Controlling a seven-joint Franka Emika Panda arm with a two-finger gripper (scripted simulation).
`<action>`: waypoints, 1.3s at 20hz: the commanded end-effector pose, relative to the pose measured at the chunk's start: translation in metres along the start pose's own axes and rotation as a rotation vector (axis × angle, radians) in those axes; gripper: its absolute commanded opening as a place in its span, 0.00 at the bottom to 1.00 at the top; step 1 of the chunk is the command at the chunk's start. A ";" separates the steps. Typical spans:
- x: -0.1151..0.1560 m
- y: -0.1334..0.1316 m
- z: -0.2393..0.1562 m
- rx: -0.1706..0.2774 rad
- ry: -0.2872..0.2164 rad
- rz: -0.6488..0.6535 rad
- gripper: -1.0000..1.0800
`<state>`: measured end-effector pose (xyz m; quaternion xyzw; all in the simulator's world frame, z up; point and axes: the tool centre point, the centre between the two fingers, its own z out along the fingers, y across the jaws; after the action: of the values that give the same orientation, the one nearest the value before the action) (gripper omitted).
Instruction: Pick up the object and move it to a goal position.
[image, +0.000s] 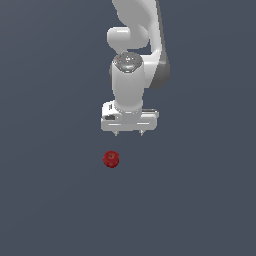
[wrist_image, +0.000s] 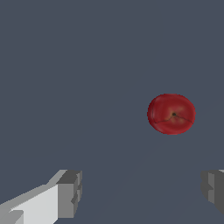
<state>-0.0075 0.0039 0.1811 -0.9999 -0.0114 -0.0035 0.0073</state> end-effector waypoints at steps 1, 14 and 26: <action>0.003 0.005 0.004 0.000 -0.001 0.009 0.96; 0.035 0.063 0.062 -0.009 -0.005 0.122 0.96; 0.042 0.084 0.084 -0.015 -0.007 0.158 0.96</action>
<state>0.0371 -0.0777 0.0967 -0.9977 0.0679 0.0007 0.0001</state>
